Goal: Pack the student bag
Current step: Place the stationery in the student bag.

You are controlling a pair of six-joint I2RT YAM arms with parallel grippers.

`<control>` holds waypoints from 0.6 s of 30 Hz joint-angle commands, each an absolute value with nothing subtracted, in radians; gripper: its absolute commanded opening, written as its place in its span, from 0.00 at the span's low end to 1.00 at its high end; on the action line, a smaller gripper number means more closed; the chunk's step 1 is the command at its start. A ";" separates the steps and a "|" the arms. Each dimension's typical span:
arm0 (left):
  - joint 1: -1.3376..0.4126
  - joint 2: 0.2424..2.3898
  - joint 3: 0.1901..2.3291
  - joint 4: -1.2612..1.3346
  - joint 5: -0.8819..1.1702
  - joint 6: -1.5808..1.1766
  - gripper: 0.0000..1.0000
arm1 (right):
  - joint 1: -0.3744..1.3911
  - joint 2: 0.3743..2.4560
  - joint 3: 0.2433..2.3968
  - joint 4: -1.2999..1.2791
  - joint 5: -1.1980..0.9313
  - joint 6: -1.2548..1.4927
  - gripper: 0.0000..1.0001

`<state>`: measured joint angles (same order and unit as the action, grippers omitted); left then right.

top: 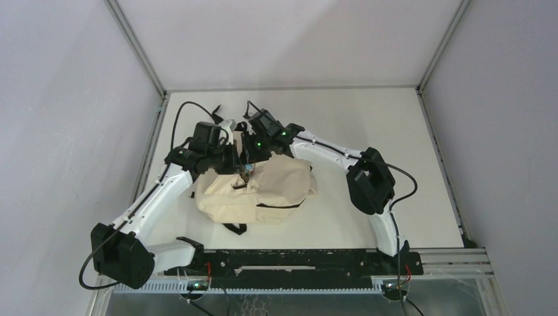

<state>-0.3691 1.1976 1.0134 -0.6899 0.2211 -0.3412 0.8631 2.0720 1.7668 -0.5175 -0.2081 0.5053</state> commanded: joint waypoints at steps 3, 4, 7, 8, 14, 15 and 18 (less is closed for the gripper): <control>-0.371 1.169 0.999 -0.629 0.237 -0.343 0.00 | 0.878 2.041 1.819 -0.481 -0.213 0.494 0.59; -0.371 1.168 0.999 -0.629 0.234 -0.344 0.00 | 0.872 2.028 1.802 -0.474 -0.211 0.495 0.59; -0.370 1.171 1.001 -0.632 0.223 -0.343 0.00 | 0.855 1.984 1.746 -0.461 -0.198 0.505 0.60; -0.370 1.173 1.001 -0.633 0.219 -0.343 0.00 | 0.849 1.962 1.725 -0.459 -0.184 0.506 0.60; -0.367 1.172 1.000 -0.635 0.205 -0.346 0.00 | 0.749 1.747 1.446 -0.413 -0.038 0.517 0.62; -0.367 1.176 1.000 -0.634 0.201 -0.349 0.00 | 0.714 1.706 1.380 -0.395 -0.032 0.528 0.65; -0.365 1.195 1.003 -0.625 0.193 -0.365 0.00 | 0.603 1.621 1.228 -0.378 -0.018 0.559 0.71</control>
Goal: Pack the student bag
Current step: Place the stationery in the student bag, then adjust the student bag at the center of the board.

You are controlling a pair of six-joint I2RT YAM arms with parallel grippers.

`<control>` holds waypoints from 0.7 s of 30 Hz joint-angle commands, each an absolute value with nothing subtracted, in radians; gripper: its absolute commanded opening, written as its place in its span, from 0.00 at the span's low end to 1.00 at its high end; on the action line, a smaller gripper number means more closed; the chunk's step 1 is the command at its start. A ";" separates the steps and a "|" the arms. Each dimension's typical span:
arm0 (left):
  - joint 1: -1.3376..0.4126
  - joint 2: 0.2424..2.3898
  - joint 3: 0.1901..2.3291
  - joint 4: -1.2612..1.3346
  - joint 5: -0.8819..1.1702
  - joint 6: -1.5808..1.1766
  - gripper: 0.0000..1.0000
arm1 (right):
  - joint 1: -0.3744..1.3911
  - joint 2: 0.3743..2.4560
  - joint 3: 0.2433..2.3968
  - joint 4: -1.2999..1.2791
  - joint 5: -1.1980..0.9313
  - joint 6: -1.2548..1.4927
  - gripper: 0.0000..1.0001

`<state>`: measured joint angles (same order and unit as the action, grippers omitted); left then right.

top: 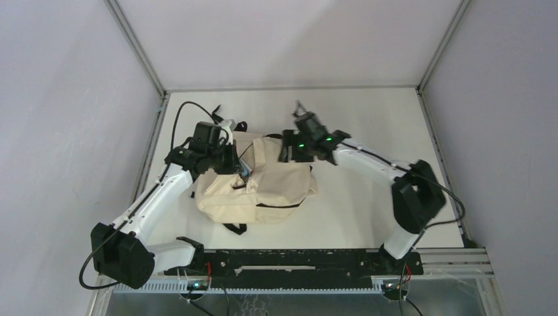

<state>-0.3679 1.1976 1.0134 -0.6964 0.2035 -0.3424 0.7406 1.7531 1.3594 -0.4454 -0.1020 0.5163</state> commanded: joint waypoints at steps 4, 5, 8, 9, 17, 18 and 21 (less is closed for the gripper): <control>-0.353 1.237 1.029 -0.637 0.139 -0.401 0.00 | 0.499 1.632 1.153 -0.429 -0.031 0.568 0.71; -0.345 1.242 1.034 -0.639 0.133 -0.409 0.00 | 0.490 1.646 1.148 -0.438 -0.039 0.565 0.71; -0.321 1.239 1.034 -0.631 0.136 -0.422 0.00 | 0.485 1.688 1.137 -0.413 -0.078 0.561 0.70; -0.316 1.234 1.034 -0.629 0.138 -0.421 0.00 | 0.486 1.699 1.137 -0.399 -0.091 0.564 0.70; -0.304 1.220 1.024 -0.629 0.149 -0.430 0.00 | 0.494 1.824 1.148 -0.301 -0.204 0.582 0.60; -0.304 1.222 1.023 -0.626 0.151 -0.431 0.00 | 0.497 1.835 1.148 -0.297 -0.225 0.584 0.53; -0.304 1.234 1.022 -0.613 0.157 -0.433 0.00 | 0.512 1.834 1.139 -0.282 -0.263 0.588 0.25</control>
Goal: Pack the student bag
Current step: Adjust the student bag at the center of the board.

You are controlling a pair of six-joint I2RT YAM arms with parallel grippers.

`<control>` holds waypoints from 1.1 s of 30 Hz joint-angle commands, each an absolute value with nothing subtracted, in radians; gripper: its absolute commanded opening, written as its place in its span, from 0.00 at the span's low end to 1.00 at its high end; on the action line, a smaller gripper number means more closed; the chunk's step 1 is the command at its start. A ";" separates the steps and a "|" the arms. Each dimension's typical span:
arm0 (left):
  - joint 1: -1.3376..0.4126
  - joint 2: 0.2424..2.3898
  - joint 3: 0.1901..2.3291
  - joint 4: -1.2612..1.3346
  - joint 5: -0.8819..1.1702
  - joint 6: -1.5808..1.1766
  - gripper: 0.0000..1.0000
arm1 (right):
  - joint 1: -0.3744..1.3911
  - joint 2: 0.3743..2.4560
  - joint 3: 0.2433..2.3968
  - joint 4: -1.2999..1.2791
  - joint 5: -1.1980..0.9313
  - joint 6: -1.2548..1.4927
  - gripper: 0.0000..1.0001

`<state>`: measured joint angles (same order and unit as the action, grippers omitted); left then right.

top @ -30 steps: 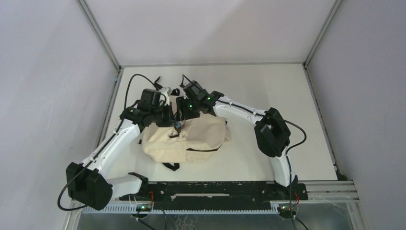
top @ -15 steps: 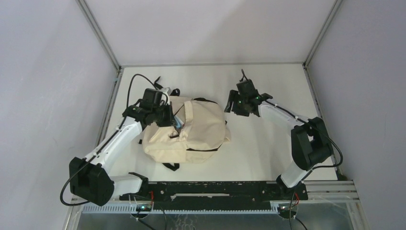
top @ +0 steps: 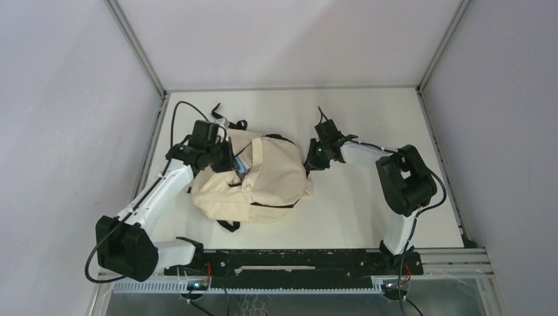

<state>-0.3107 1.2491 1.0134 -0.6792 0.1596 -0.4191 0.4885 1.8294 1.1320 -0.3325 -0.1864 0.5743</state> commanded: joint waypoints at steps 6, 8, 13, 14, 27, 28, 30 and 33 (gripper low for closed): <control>-0.305 1.328 1.091 -0.592 0.163 -0.419 0.00 | 0.506 1.684 1.008 -0.229 -0.258 0.609 0.00; -0.304 1.374 1.139 -0.593 0.174 -0.421 0.00 | 0.500 1.621 0.950 -0.221 -0.254 0.614 0.00; -0.340 1.451 1.290 -0.602 0.248 -0.431 0.00 | 0.529 1.469 0.799 -0.255 -0.213 0.647 0.00; -0.356 1.468 1.314 -0.601 0.241 -0.428 0.00 | 0.545 1.429 0.769 -0.264 -0.199 0.662 0.00; -0.466 1.664 1.617 -0.627 0.213 -0.418 0.31 | 0.801 1.087 0.661 -0.481 0.178 0.819 0.53; -0.465 1.663 1.639 -0.655 0.186 -0.400 0.45 | 0.817 1.053 0.661 -0.490 0.208 0.795 0.58; -0.465 1.652 1.665 -0.720 0.125 -0.374 0.63 | 0.856 0.996 0.673 -0.515 0.262 0.736 0.64; -0.463 1.582 1.634 -0.767 0.025 -0.357 0.71 | 0.953 0.970 0.716 -0.517 0.335 0.621 0.66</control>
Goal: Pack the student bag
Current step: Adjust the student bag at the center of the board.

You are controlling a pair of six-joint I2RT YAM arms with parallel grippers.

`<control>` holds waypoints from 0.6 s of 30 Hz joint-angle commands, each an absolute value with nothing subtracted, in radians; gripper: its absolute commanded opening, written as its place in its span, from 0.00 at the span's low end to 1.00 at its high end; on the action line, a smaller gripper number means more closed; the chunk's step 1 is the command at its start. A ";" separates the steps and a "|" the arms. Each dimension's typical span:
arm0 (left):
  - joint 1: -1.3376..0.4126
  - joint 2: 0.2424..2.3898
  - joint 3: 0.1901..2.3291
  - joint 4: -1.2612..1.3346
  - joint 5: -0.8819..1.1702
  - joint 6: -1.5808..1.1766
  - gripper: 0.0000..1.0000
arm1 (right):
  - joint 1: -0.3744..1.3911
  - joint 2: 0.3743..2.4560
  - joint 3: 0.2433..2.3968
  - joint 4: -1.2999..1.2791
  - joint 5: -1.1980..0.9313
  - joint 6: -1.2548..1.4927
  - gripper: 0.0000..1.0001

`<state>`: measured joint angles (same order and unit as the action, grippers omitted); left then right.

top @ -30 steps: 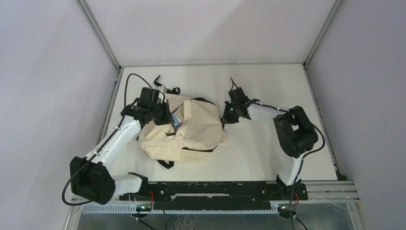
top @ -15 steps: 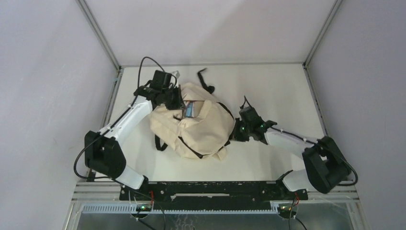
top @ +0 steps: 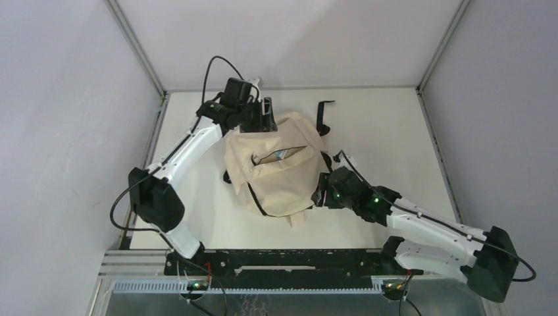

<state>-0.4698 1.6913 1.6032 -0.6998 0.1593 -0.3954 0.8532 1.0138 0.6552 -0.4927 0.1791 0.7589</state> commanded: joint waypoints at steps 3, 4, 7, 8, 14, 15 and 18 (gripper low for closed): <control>-0.437 1.459 1.531 -0.763 -0.055 -0.380 0.72 | 1.098 1.016 0.779 -0.476 0.413 0.488 0.69; -0.420 1.414 1.485 -0.756 -0.058 -0.394 0.72 | 1.144 1.049 0.809 -0.458 0.436 0.421 0.72; -0.352 1.290 1.325 -0.735 -0.020 -0.439 0.71 | 1.249 1.190 0.891 -0.443 0.504 0.298 0.78; -0.333 1.250 1.267 -0.728 -0.008 -0.451 0.71 | 1.275 1.250 0.922 -0.447 0.528 0.265 0.80; -0.273 1.102 1.026 -0.730 0.021 -0.498 0.72 | 1.343 1.557 1.039 -0.412 0.577 0.100 0.83; -0.263 1.086 1.001 -0.729 0.025 -0.509 0.73 | 1.343 1.588 1.046 -0.400 0.576 0.082 0.83; -0.235 1.063 0.957 -0.714 0.044 -0.517 0.77 | 1.339 1.656 1.068 -0.393 0.598 0.063 0.78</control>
<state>-0.2684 1.1049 1.0119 -0.7467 0.0139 -0.4797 1.3388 1.6058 1.0149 -0.4259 0.5259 0.1707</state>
